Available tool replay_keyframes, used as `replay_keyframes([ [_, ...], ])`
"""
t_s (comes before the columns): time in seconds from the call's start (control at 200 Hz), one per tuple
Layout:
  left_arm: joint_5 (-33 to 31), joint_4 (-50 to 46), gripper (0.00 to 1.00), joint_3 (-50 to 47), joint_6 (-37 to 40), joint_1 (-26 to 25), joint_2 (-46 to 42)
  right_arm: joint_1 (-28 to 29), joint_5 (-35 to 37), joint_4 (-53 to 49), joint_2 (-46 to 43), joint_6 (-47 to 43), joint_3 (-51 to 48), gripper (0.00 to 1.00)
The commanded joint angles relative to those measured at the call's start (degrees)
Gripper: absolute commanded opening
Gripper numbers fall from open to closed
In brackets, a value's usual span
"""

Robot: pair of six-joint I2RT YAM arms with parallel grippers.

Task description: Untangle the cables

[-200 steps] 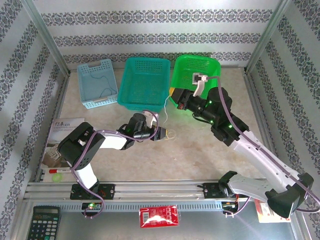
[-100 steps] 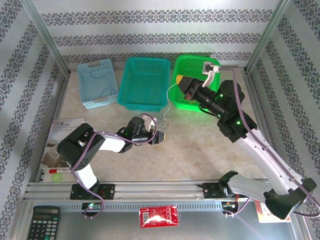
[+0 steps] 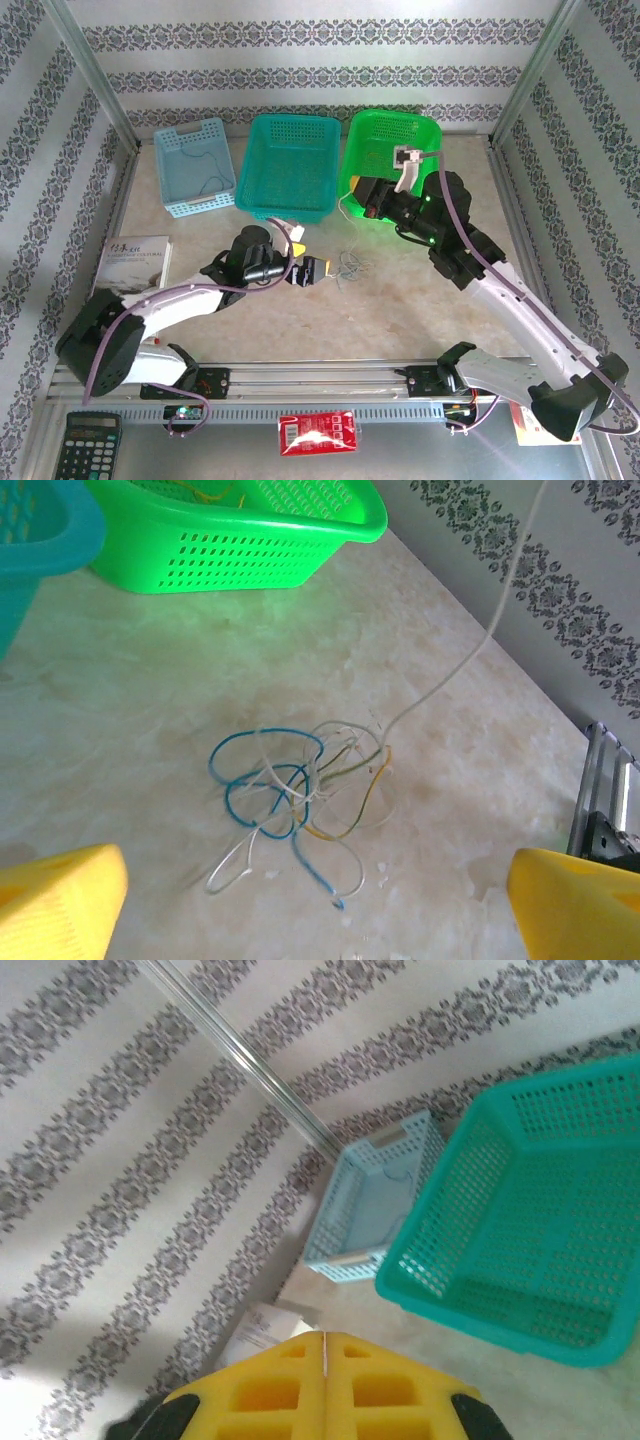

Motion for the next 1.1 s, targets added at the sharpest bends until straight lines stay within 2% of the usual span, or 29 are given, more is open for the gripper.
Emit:
replay_keyframes([
  [0.0,-0.8,-9.5,1.00,-0.2,4.5,-0.5,-3.8,-0.4,-1.7,-1.3,-1.1,-3.4,-1.0,0.00],
  [0.345,0.8,-17.7,1.00,11.7,10.7,-0.5,-8.0,-0.4,-8.2,-11.0,0.8,-12.9,3.1,0.00],
  [0.645,9.0,-21.6,0.84,23.7,13.5,-0.5,-4.5,-0.4,-10.3,-12.7,1.7,-14.5,4.0,0.00],
  [0.904,13.4,-21.5,0.70,27.1,13.8,-0.5,-1.4,0.8,-11.4,-12.5,2.0,-14.0,4.8,0.00],
  [1.099,15.1,-18.8,0.64,27.3,12.0,-0.6,0.1,1.5,-11.5,-12.2,2.2,-13.8,5.4,0.00],
])
